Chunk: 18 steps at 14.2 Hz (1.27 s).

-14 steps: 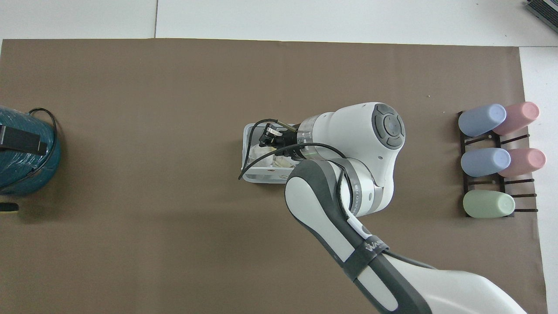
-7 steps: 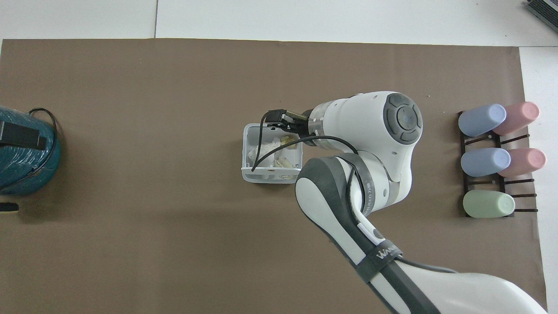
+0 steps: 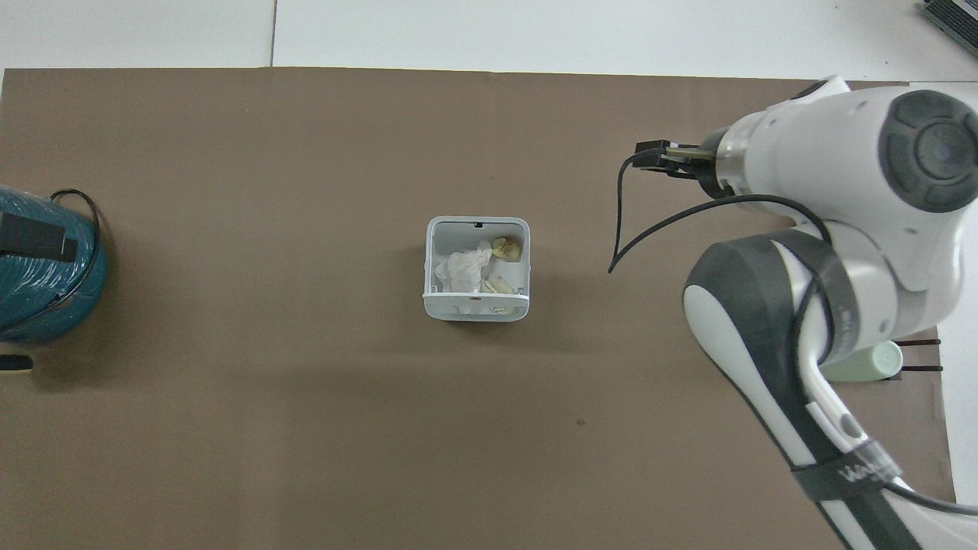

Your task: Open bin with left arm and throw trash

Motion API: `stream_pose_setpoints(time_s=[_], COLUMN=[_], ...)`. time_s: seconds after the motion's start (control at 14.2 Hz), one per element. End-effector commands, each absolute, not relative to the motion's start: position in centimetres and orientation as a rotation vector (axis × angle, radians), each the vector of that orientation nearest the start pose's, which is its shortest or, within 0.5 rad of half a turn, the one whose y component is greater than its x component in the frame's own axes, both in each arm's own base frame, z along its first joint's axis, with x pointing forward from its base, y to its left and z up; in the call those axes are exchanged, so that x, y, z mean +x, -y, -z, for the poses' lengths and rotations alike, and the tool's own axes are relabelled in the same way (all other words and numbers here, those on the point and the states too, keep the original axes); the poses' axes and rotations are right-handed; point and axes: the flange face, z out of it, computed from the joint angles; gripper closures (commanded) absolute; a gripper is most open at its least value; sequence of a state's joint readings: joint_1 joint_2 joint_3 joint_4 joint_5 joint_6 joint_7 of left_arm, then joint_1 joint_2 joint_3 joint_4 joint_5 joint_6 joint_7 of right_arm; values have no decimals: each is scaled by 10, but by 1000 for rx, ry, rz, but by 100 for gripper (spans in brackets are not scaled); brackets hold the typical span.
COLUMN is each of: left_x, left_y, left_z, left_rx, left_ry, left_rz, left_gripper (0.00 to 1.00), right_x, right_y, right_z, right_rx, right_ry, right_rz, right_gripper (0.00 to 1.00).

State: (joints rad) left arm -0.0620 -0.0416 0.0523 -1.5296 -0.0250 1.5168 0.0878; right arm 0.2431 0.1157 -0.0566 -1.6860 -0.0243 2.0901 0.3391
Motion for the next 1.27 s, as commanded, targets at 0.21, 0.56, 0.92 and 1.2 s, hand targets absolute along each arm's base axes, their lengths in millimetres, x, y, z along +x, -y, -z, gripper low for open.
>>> stream_pose_setpoints(time_s=[0.21, 0.56, 0.92, 1.2], left_x=[529, 530, 530, 530], left_y=[5, 6, 9, 9], left_z=[-663, -663, -663, -663], left_rx=[-3141, -3139, -3138, -3138], left_ry=[-174, -183, -195, -195], left_rz=[75, 80, 82, 82], left_gripper=[0, 0, 0, 0], right_x=[570, 550, 542, 536], right_y=[-23, -2, -10, -9], right_z=[-626, -620, -649, -645], right_rx=[-3148, -3152, -3206, -3172], right_ry=[-155, -168, -72, -81], right_rz=[151, 55, 77, -12], right_gripper=[0, 0, 0, 0])
